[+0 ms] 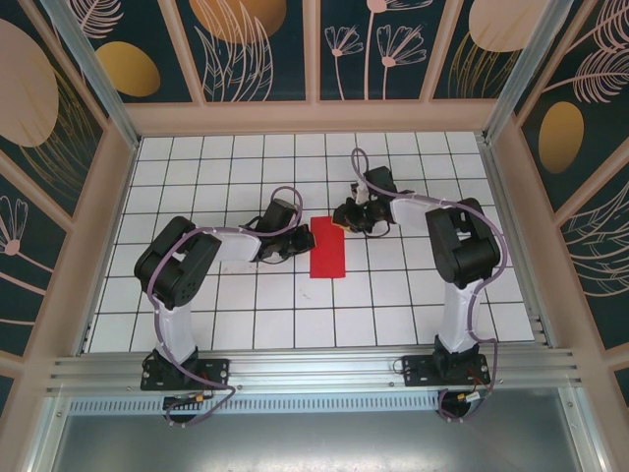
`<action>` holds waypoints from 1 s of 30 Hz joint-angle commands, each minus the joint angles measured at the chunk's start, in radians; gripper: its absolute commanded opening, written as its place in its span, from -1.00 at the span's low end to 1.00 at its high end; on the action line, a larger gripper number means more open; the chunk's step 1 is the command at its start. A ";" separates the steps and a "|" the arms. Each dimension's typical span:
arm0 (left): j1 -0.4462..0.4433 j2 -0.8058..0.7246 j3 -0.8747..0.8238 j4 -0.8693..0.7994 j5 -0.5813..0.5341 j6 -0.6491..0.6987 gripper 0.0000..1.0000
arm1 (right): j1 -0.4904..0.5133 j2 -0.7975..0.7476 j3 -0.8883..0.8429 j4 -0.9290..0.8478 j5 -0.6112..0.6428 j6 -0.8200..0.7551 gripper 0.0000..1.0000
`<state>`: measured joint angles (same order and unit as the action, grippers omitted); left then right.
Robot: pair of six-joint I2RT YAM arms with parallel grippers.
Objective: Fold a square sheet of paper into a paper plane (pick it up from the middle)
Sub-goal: Fold the square sheet of paper in half at the center of the table.
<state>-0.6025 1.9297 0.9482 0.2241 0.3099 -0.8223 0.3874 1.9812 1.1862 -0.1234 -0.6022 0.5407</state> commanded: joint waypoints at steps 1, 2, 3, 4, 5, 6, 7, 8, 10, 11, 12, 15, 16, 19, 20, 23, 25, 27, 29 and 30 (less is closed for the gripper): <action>-0.005 0.064 -0.050 -0.145 -0.050 0.019 -1.00 | 0.011 0.026 -0.030 0.007 0.042 0.022 -0.58; -0.005 0.062 -0.052 -0.142 -0.049 0.018 -1.00 | 0.015 0.030 -0.029 0.001 0.054 0.017 -0.58; -0.005 0.063 -0.054 -0.141 -0.049 0.018 -1.00 | 0.015 0.034 -0.027 -0.001 0.054 0.016 -0.58; -0.004 0.063 -0.054 -0.141 -0.048 0.018 -1.00 | 0.016 0.038 -0.025 -0.006 0.050 0.016 -0.58; -0.004 0.063 -0.051 -0.141 -0.047 0.018 -1.00 | 0.018 0.034 -0.024 -0.012 0.047 0.012 -0.59; -0.004 0.062 -0.050 -0.141 -0.046 0.018 -1.00 | 0.022 0.022 -0.026 -0.014 0.045 0.008 -0.58; -0.004 0.061 -0.051 -0.140 -0.048 0.018 -1.00 | 0.030 -0.003 -0.031 -0.008 0.042 -0.002 -0.58; -0.004 0.060 -0.052 -0.138 -0.049 0.018 -1.00 | 0.037 -0.029 -0.041 0.000 0.031 -0.006 -0.58; -0.004 0.061 -0.054 -0.131 -0.047 0.014 -1.00 | 0.050 -0.077 -0.066 0.025 0.006 -0.005 -0.58; -0.004 0.064 -0.054 -0.131 -0.042 0.015 -1.00 | 0.051 -0.099 -0.086 0.036 0.008 0.005 -0.58; -0.005 0.065 -0.050 -0.132 -0.040 0.017 -1.00 | 0.052 -0.115 -0.110 0.053 0.014 0.016 -0.59; -0.005 0.063 -0.046 -0.143 -0.046 0.023 -1.00 | 0.051 -0.134 -0.180 0.097 0.020 0.046 -0.60; -0.004 0.064 -0.047 -0.143 -0.048 0.024 -1.00 | 0.052 -0.128 -0.200 0.104 0.026 0.054 -0.61; -0.004 0.068 -0.050 -0.140 -0.046 0.022 -1.00 | 0.052 -0.111 -0.243 0.122 0.042 0.065 -0.61; -0.005 0.070 -0.052 -0.137 -0.045 0.020 -1.00 | 0.052 -0.110 -0.251 0.124 0.045 0.067 -0.61; -0.004 0.069 -0.051 -0.137 -0.044 0.018 -1.00 | 0.051 -0.122 -0.254 0.116 0.045 0.065 -0.61; -0.004 0.066 -0.049 -0.140 -0.049 0.020 -1.00 | 0.055 -0.155 -0.262 0.115 0.043 0.063 -0.60; -0.005 0.066 -0.048 -0.140 -0.049 0.020 -1.00 | 0.063 -0.191 -0.271 0.114 0.022 0.051 -0.60; -0.005 0.064 -0.055 -0.131 -0.048 0.015 -1.00 | 0.076 -0.217 -0.282 0.108 0.001 0.043 -0.61; -0.004 0.065 -0.057 -0.129 -0.046 0.014 -1.00 | 0.085 -0.223 -0.291 0.110 -0.008 0.042 -0.61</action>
<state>-0.6025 1.9289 0.9428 0.2325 0.3099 -0.8223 0.4480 1.8160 0.9154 -0.0193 -0.5755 0.5900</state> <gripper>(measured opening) 0.042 0.197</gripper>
